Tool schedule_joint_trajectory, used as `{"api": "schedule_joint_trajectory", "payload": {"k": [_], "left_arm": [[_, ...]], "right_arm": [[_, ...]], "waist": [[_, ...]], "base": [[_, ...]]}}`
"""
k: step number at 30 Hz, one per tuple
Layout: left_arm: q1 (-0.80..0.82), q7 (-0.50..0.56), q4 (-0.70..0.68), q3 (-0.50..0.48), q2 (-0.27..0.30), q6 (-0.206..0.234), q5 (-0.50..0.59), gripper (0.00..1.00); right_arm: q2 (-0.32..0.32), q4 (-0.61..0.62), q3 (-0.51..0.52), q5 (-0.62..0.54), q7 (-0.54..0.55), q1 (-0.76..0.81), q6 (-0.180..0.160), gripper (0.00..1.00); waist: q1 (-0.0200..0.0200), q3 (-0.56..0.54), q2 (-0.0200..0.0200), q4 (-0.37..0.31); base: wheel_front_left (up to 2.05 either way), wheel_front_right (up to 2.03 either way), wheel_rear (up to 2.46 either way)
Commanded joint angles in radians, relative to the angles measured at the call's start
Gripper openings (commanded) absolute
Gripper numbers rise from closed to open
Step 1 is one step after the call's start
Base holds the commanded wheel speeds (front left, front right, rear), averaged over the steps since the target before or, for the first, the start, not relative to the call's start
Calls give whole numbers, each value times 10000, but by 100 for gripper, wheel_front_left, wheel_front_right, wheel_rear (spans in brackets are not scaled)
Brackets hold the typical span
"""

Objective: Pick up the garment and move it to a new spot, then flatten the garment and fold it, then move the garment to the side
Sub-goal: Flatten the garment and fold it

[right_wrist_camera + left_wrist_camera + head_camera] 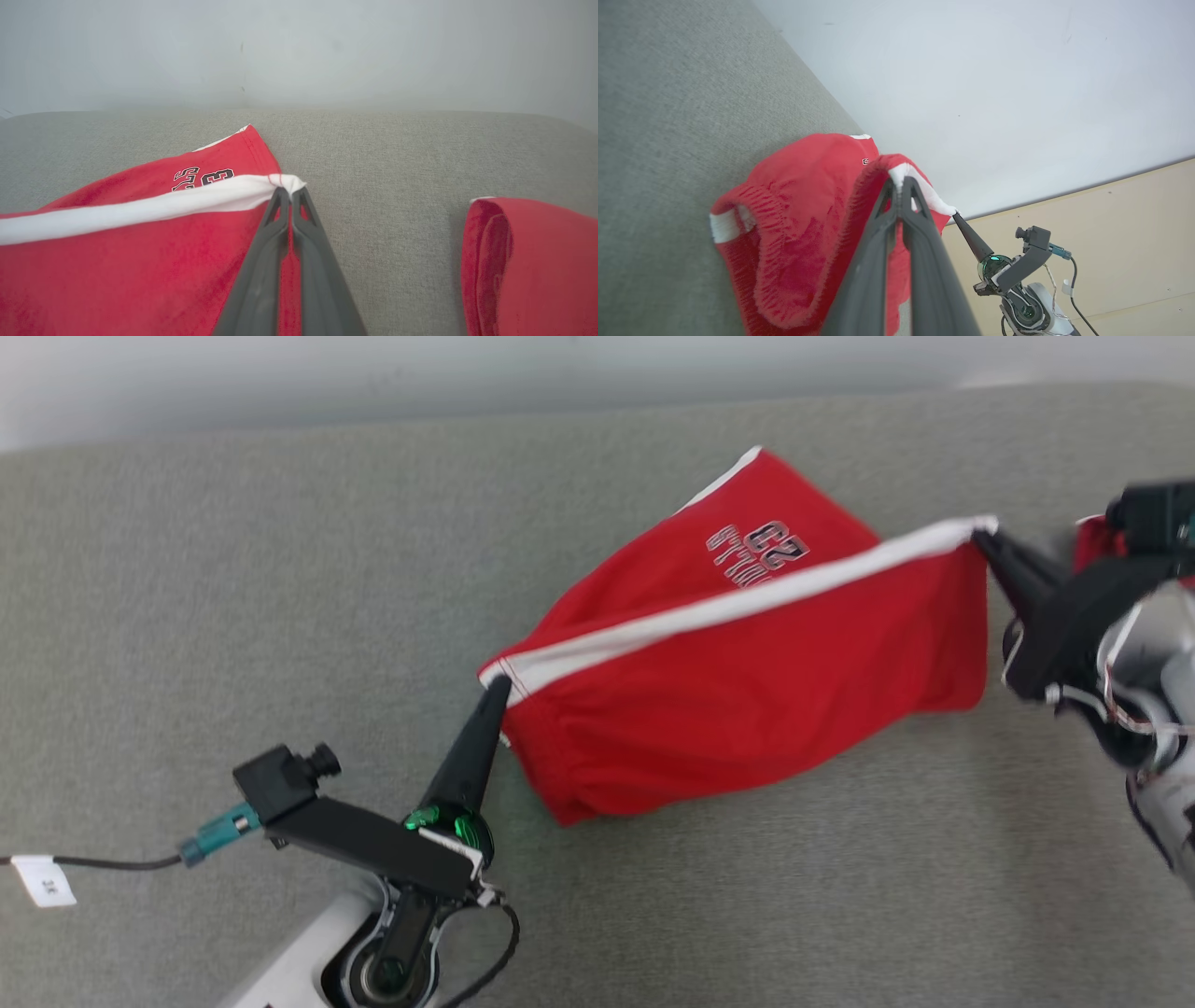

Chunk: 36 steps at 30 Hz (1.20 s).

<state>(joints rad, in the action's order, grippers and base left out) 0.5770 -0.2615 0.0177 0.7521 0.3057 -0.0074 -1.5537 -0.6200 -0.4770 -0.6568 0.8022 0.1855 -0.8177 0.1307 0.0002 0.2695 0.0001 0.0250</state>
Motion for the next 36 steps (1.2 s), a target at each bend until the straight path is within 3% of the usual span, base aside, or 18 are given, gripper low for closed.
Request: {"api": "schedule_joint_trajectory", "payload": {"k": [1, 14, 30, 31, 33, 34, 35, 36], "left_arm": [[199, 4, 115, -78, -45, -94, 75, 0], [799, -19, 646, -457, -558, -177, 456, 0], [1150, -40, 1350, -1049, -1053, -263, 2804, 0], [1109, -40, 1377, -1070, -1095, -290, 2847, 0], [1074, -39, 1446, -1101, -1125, -275, 3047, 5], [1074, -39, 1473, -1108, -1126, -264, 3133, 20], [1068, -39, 1500, -1127, -1133, -230, 3256, 29], [1061, -39, 1528, -1149, -1136, -195, 3361, 42]], "right_arm": [[45, -184, -202, 80, -139, -481, 1, 0], [161, -1748, -2024, 651, -650, -3138, 1, 0], [448, -3872, -3750, 1292, -1566, -4889, 1, 0], [474, -3980, -3814, 1317, -1687, -4921, 1, 21], [574, -4146, -3973, 1446, -1859, -4891, 1, 29], [589, -4205, -4060, 1472, -1947, -4904, 1, 44], [603, -4274, -4142, 1531, -2037, -4922, 1, 53], [621, -4336, -4198, 1565, -2182, -4954, 1, 80]], "waist": [[-2, 740, -1, 605], [-2, 1698, -1, 1239], [-2, 2382, -1, 1579], [-2, 2380, -1, 1584], [-2, 2358, -1, 1585], [-2, 2345, -1, 1577], [-2, 2329, -1, 1569], [-2, 2311, -1, 1552]], "base": [[0, 0, 0], [0, 0, 0], [0, 0, 0], [0, 0, 0], [0, 0, 0], [0, 0, 0], [0, 0, 0], [0, 0, 0]]}}
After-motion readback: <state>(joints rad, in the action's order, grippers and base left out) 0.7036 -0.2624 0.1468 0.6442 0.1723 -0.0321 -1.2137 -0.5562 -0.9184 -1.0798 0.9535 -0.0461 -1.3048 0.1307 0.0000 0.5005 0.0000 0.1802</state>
